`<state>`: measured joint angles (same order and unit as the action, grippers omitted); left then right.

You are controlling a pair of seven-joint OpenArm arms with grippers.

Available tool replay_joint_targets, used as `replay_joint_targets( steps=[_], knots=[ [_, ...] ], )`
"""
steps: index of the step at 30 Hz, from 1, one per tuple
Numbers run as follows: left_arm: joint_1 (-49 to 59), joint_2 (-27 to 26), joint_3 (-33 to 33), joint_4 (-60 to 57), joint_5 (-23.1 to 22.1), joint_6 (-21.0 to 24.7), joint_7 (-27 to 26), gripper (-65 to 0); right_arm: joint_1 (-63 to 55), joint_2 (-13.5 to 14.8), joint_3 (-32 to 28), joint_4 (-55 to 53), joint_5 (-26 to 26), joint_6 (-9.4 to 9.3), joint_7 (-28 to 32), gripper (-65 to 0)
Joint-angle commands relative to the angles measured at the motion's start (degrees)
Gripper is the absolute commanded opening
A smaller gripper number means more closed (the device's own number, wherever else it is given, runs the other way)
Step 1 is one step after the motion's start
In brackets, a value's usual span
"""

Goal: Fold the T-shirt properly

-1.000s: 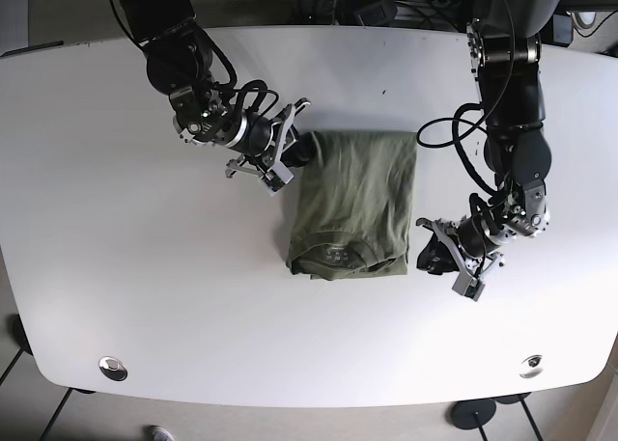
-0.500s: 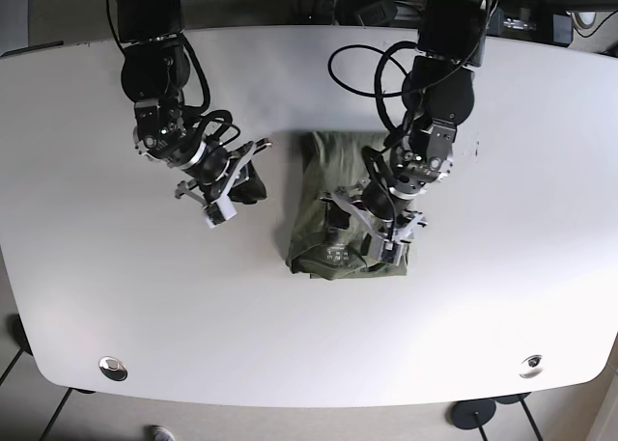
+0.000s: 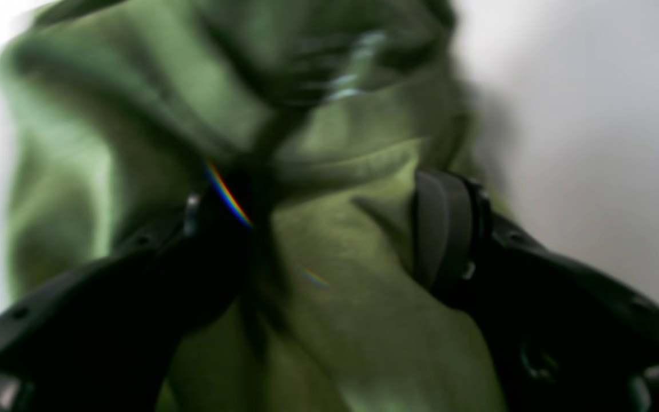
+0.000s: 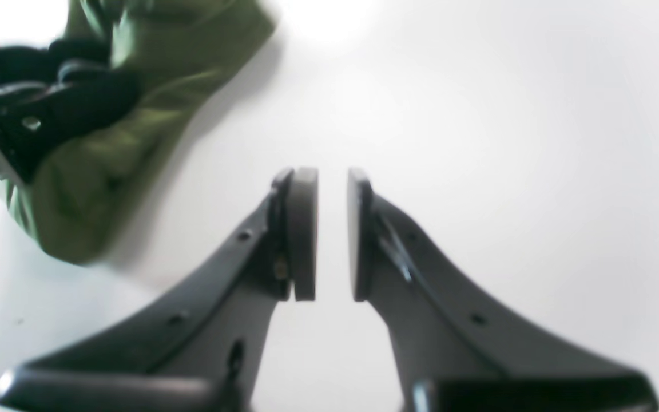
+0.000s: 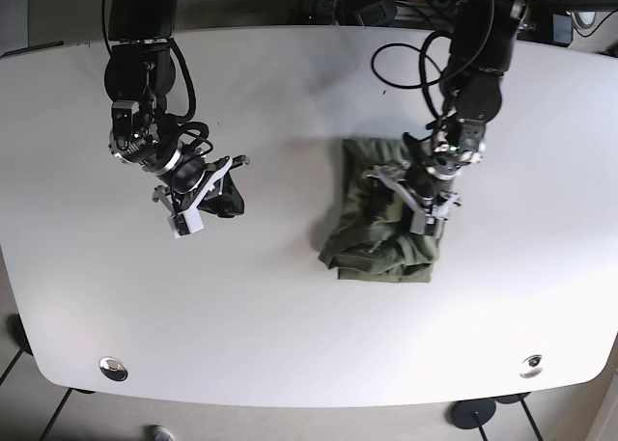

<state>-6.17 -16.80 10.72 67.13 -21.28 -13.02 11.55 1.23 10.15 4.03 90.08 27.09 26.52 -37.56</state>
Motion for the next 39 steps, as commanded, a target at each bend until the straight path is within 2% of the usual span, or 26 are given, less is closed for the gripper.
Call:
replay_joint_targets(
  steps=[1,3,6,8,10,12,16,19,21,22,25,26,28,30,31,35,39],
  knots=[
    [1.3,-5.31,-2.76,-1.33,1.89,-0.65,9.24,-25.1,0.92,1.67,0.32,1.48,2.58,-0.02,1.47,-57.1],
    [1.38,-11.55,-6.19,-1.6,1.98,-5.49,12.49,-25.3,0.83,2.11,0.32,1.48,4.25,-0.19,1.47,-57.1],
    [1.47,-18.15,-9.71,-5.73,1.98,-10.5,13.28,-25.3,-0.22,2.11,0.32,1.92,4.6,-0.28,1.47,-57.1],
    [1.38,-23.6,-13.31,-12.85,1.89,-14.72,13.02,-25.3,-1.72,2.11,0.32,4.82,4.51,-0.28,1.47,-57.1],
    [1.38,-27.91,-17.62,-19.0,1.89,-19.64,9.94,-25.3,-2.86,1.76,0.32,7.46,4.25,-0.37,1.47,-57.1],
    [1.38,-31.25,-19.12,-25.77,1.89,-22.98,4.84,-25.3,-4.09,1.67,0.32,8.95,4.34,-0.37,1.47,-57.1],
    [1.38,-37.58,-19.12,-38.78,1.89,-26.5,-8.52,-25.3,-6.73,1.67,0.32,12.99,4.16,-0.37,1.47,-57.1],
    [1.21,-39.42,-19.38,-37.29,1.45,-26.98,-10.1,-25.3,-8.14,1.5,0.06,13.78,4.25,-0.37,1.65,-57.1],
    [1.47,-39.16,-20.26,-28.76,1.45,-26.98,-9.84,-25.3,-8.66,1.14,-0.03,14.31,4.16,-0.46,1.65,-57.1],
    [2.7,-38.81,-22.02,-24.72,1.45,-26.98,-7.46,-25.3,-9.19,0.7,0.32,14.4,4.16,-0.46,1.82,-57.1],
    [3.23,-33.36,-29.23,-10.91,1.89,-26.98,-0.17,-25.3,-8.93,1.58,0.32,14.4,3.99,-0.46,1.91,-57.1],
    [3.32,-30.81,-30.11,-4.76,1.89,-26.98,3.09,-25.3,-8.84,1.67,0.32,14.4,3.99,-0.55,2.0,-57.1],
    [3.58,-27.2,-30.19,2.8,1.89,-26.98,6.07,-25.3,-8.31,1.76,1.2,14.4,2.75,-0.55,2.53,-57.1],
    [3.58,-22.46,-30.19,9.13,1.98,-26.98,8.01,-25.3,-8.14,1.06,2.6,14.31,-2.26,-0.55,3.58,-57.1],
    [3.67,-18.59,-29.23,13.44,2.95,-26.98,9.77,-25.3,-8.05,0.09,2.87,14.22,-6.92,-0.55,4.2,-57.1],
    [3.67,-7.86,-22.9,23.81,13.59,-26.32,10.82,-25.3,-8.05,-2.02,4.36,13.96,-14.74,-0.11,9.21,-57.1],
    [7.63,4.97,-20.26,30.67,23.87,-25.97,10.73,-25.3,-8.58,-2.11,6.38,12.55,-16.32,-0.11,14.4,-57.1]
  ],
)
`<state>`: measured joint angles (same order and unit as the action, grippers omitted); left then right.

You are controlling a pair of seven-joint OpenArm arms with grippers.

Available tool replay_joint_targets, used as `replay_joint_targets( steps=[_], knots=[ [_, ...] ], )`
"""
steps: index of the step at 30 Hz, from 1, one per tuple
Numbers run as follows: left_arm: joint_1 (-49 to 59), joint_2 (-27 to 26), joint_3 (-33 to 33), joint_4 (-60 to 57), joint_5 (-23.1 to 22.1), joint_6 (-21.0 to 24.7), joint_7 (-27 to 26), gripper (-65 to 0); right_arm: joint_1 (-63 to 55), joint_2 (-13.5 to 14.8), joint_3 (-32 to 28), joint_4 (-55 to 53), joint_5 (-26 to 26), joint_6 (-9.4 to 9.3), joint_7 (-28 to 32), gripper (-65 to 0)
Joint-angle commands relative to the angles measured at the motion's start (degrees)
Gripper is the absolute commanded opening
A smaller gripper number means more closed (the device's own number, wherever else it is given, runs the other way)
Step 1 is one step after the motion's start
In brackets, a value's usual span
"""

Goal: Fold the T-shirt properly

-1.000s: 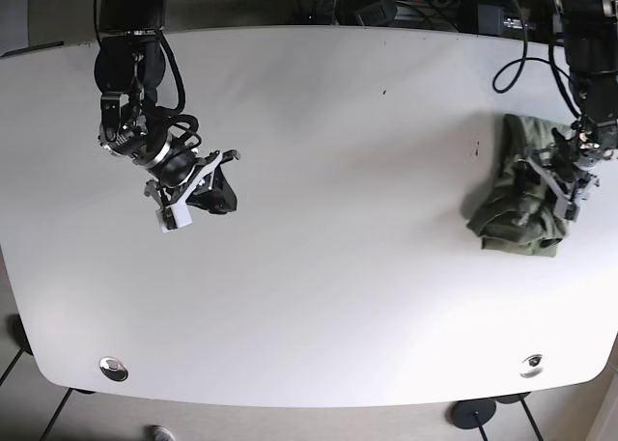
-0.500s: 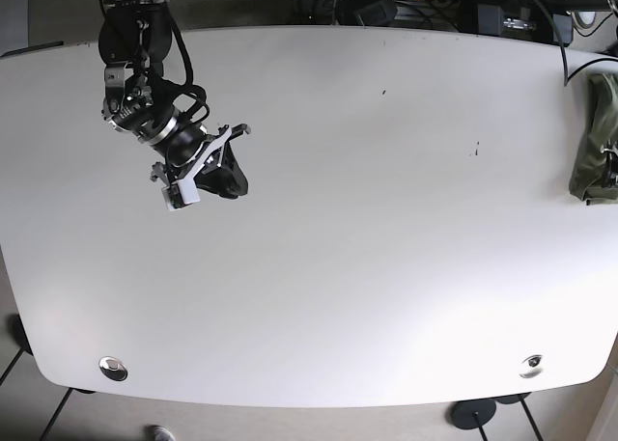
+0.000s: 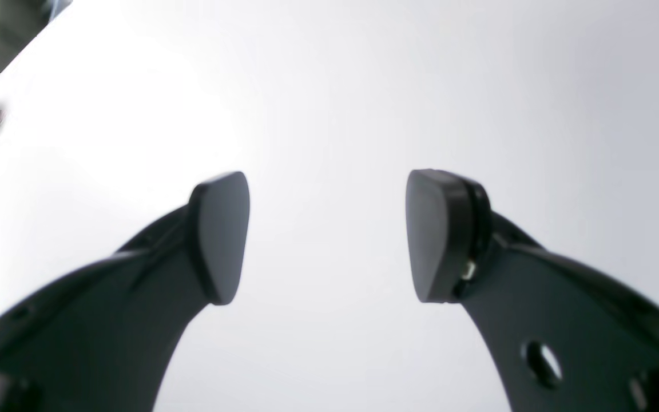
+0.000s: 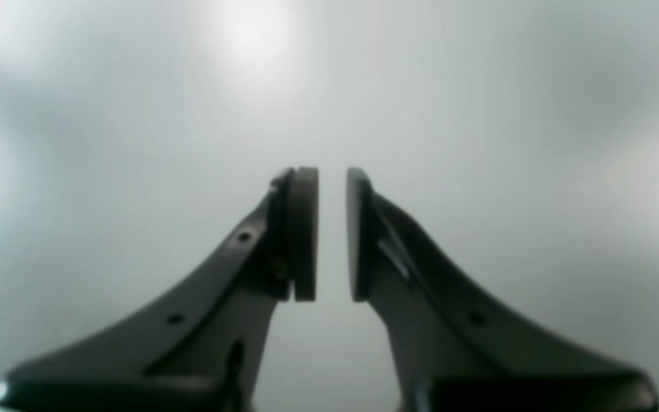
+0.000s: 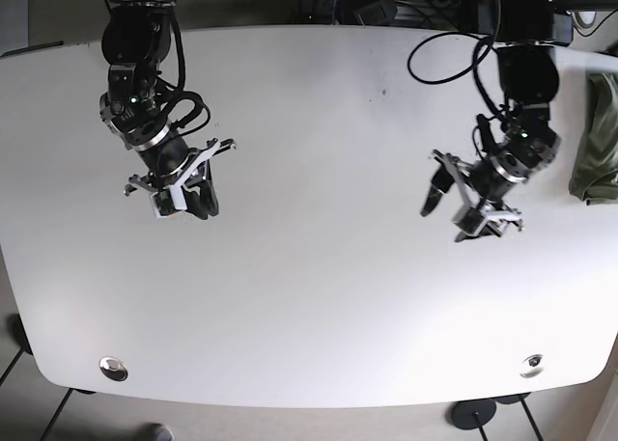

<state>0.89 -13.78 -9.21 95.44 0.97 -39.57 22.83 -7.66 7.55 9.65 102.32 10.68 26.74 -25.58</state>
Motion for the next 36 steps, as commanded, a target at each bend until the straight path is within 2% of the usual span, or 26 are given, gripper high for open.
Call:
replay_joint_targets(
  steps=[1,2,4,6,8,11,14,19,22,24,28,33,36],
  knots=[
    [1.36,5.21,0.03,3.24,3.38,0.58,-0.63,-25.3,0.32,0.49,1.47,-0.65,-0.17,-0.32,4.0,-57.1],
    [3.29,9.25,0.03,4.65,5.31,0.58,-0.72,-25.4,-0.3,0.67,2.53,-2.59,-0.17,-0.32,6.9,-57.1],
    [6.9,13.74,0.03,6.32,6.9,0.58,-2.3,-28.2,-1.88,1.02,4.11,-5.05,-0.26,-0.32,11.83,-57.1],
    [10.5,16.9,0.11,6.32,6.98,0.67,-6.7,-32.9,-3.37,1.02,5.6,-7.86,-0.26,-0.24,16.92,-57.1],
    [14.46,19.01,0.11,6.41,6.98,1.99,-11.01,-33.9,-6.27,1.11,6.31,-8.83,-0.26,-0.24,20.35,-57.1],
    [19.64,20.07,0.11,7.02,6.98,8.76,-15.93,-33.9,-11.55,3.04,6.04,-8.74,0.18,-0.24,23.87,-57.1],
    [25.88,20.07,0.11,8.34,6.63,14.21,-21.64,-34.2,-17.53,3.22,6.31,-8.74,0.36,-0.24,27.56,-57.1],
    [38.81,20.15,0.11,12.3,6.54,18.25,-30.79,-34.3,-28.6,3.39,6.31,-7.95,0.36,-0.24,35.39,-57.1],
    [45.84,20.15,0.11,15.02,6.46,19.13,-30.79,-34.4,-34.41,3.39,6.31,-7.6,0.88,-0.24,36.97,-57.2],
    [51.91,20.15,0.11,16.08,6.46,19.13,-30.79,-34.4,-38.89,3.48,6.31,-7.6,4.84,-0.24,39.17,-57.2],
    [61.93,21.82,0.11,15.99,6.46,19.04,-30.79,-34.3,-49.79,6.73,5.87,-6.02,10.38,-0.24,40.66,-57.2],
    [66.5,21.3,-0.06,12.39,6.54,19.04,-30.61,-34.3,-57.44,7.7,5.78,-6.98,11.43,-0.24,40.4,-57.2],
    [65.18,20.33,-0.15,4.12,6.54,19.04,-30.61,-34.3,-57.61,9.2,0.94,-11.99,11.43,-0.24,40.4,-57.2]
  ],
)
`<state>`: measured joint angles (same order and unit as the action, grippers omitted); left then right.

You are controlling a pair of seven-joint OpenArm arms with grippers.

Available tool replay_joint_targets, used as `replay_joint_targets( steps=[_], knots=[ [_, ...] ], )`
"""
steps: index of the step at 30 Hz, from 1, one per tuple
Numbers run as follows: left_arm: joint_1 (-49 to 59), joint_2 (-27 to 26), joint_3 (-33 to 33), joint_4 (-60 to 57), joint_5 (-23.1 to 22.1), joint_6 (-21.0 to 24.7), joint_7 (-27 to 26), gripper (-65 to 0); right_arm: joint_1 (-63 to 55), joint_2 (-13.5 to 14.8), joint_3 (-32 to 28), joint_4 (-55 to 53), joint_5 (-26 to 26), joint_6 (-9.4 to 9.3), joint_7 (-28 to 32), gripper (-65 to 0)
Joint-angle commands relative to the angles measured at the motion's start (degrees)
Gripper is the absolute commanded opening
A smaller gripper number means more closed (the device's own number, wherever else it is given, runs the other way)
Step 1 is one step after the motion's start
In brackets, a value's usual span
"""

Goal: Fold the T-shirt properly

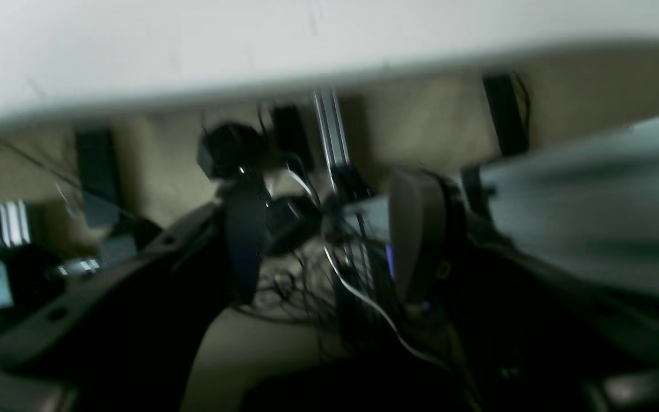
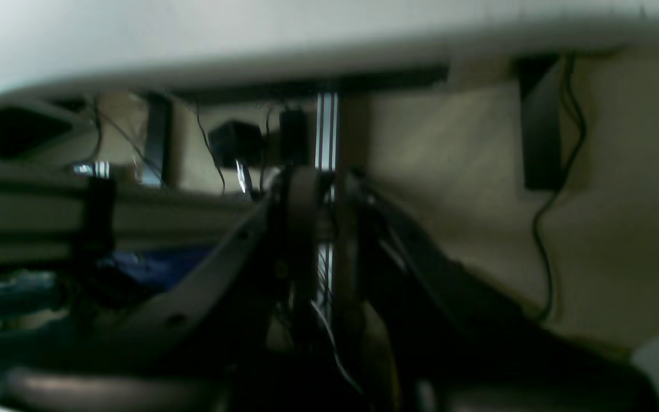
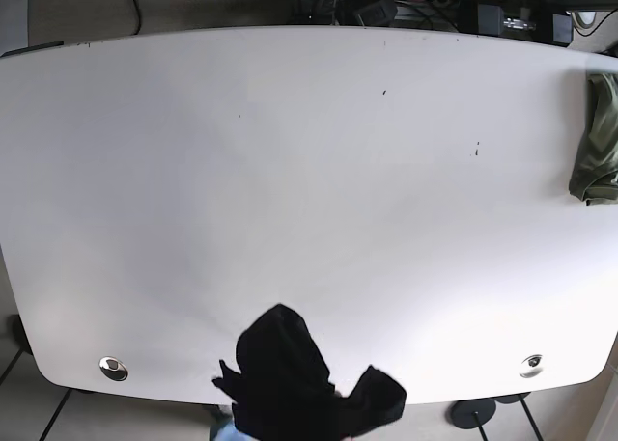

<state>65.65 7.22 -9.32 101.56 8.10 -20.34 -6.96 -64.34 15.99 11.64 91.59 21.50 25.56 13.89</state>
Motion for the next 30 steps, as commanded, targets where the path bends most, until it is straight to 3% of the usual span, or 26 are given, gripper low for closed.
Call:
replay_joint_targets(
  steps=[1,10,13,16,21,23,26,30],
  knots=[
    [-0.9,-1.64,-0.04,-4.64,-0.58,-0.19,-0.82,-34.4,-0.76,1.46,-2.45,-3.2,0.61,0.94,1.01,-57.2],
    [-19.89,-3.66,-4.17,-39.18,-0.58,-0.19,-0.82,-34.4,23.85,1.46,-17.13,-41.35,0.61,0.59,1.71,-57.2],
    [-23.76,-3.75,-6.63,-44.72,-0.58,-0.19,-0.82,-34.4,28.42,1.37,-18.72,-50.05,0.7,0.59,6.29,-57.2],
    [-22.09,-3.66,-7.43,-39.54,-0.58,-0.19,-0.82,-34.6,25.35,1.81,-19.33,-46.18,0.7,0.5,7.16,-57.2],
    [-11.98,-2.26,-7.34,-21.78,-0.58,-0.37,-0.82,-34.6,14.09,5.24,-19.07,-30.8,1.23,0.42,6.9,-57.2],
    [-8.55,-1.03,-7.34,-14.57,-0.58,-0.37,-0.82,-34.6,9.35,6.21,-16.25,-23.94,1.23,-0.02,6.81,-57.2],
    [-4.86,-0.5,-7.43,-4.81,-0.67,-0.37,-0.82,-34.6,3.02,6.56,-11.59,-13.13,0.79,-2.66,3.38,-57.2],
    [-5.03,-0.85,-7.51,2.49,-0.67,-0.37,1.2,-34.6,-2.08,6.47,-5.27,-1.17,1.14,-2.75,-1.27,-57.2]
  ],
)
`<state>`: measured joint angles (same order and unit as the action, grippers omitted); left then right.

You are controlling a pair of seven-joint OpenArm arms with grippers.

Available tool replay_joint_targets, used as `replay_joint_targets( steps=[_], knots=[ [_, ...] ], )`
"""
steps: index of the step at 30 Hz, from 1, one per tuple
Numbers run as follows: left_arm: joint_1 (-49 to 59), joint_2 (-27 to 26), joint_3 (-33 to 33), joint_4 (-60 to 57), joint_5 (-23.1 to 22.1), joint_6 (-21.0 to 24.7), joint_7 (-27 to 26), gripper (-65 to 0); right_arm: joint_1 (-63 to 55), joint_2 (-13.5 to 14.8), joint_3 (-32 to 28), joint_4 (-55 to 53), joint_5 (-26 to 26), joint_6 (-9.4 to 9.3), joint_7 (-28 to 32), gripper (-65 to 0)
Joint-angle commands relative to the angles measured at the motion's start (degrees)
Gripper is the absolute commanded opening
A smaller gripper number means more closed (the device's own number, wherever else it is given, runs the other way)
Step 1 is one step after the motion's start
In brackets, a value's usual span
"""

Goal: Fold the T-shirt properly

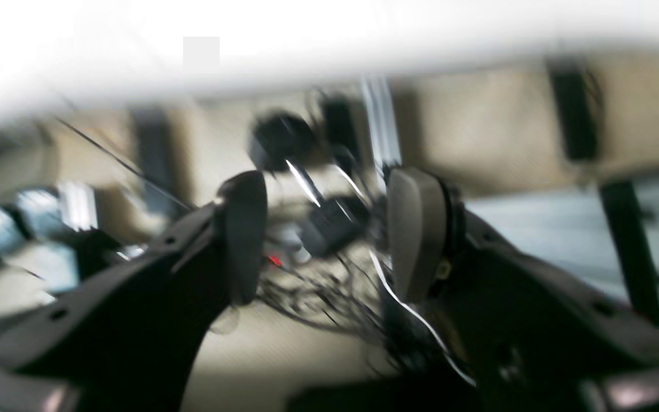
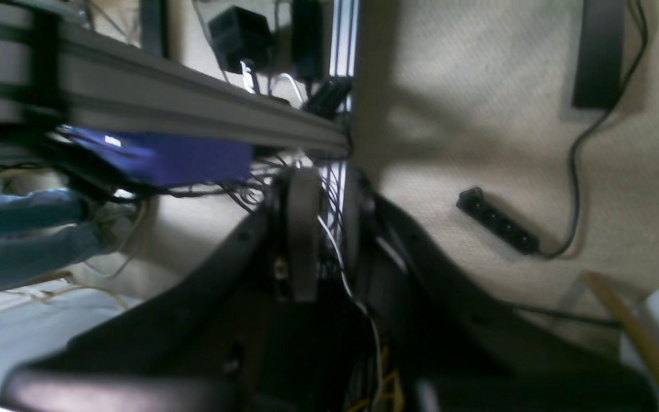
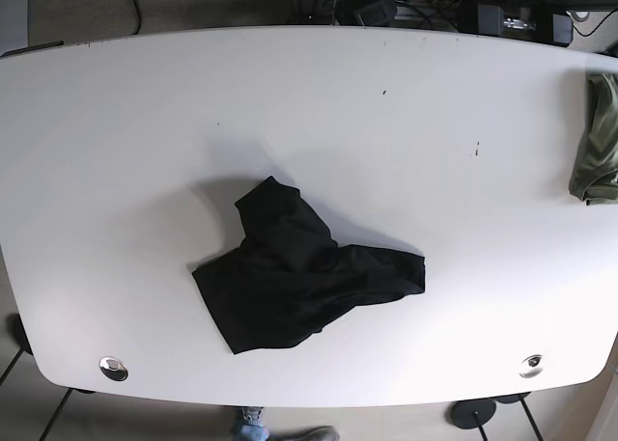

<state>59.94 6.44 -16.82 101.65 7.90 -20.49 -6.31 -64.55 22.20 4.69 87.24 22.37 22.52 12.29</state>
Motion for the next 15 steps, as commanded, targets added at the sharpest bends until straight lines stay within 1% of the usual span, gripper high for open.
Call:
replay_joint_targets(
  steps=[1,3,5,6,7,10,13,15],
  knots=[
    [-0.65,-0.15,-0.46,5.91,-0.56,-0.21,3.71,-34.6,-2.48,0.0,3.88,7.13,0.35,0.29,-1.35,-57.2],
    [-2.14,-0.24,-0.81,10.57,-1.88,-0.3,6.97,-34.4,-2.65,0.0,6.26,12.14,0.35,0.11,-4.25,-57.2],
    [-3.9,-2.0,-0.81,12.77,-5.13,-0.3,7.32,-34.4,-2.21,-0.35,8.01,16.45,0.35,0.11,-7.94,-57.2],
    [-5.57,-3.23,-0.81,13.39,-7.24,-0.3,7.32,-34.4,-0.54,-1.4,9.33,19.79,0.35,0.29,-10.23,-57.2],
    [-7.06,-3.58,-0.81,13.48,-8.03,-0.3,7.32,-34.4,0.95,-2.11,10.04,21.46,0.35,0.29,-11.46,-57.2],
    [-11.81,-3.4,-1.07,13.39,-8.3,-0.3,7.4,-34.3,6.05,-3.69,12.32,24.27,0.35,0.38,-15.24,-57.1],
    [-17.7,-3.4,-1.07,13.21,-8.38,-0.3,7.4,-34.0,13.96,-5.01,12.23,24.98,0.35,0.47,-19.55,-57.1],
    [-21.57,-3.4,-1.16,13.12,-8.3,-0.12,7.4,-33.8,19.59,-6.68,12.15,24.89,0.35,0.47,-22.1,-56.6]
  ],
)
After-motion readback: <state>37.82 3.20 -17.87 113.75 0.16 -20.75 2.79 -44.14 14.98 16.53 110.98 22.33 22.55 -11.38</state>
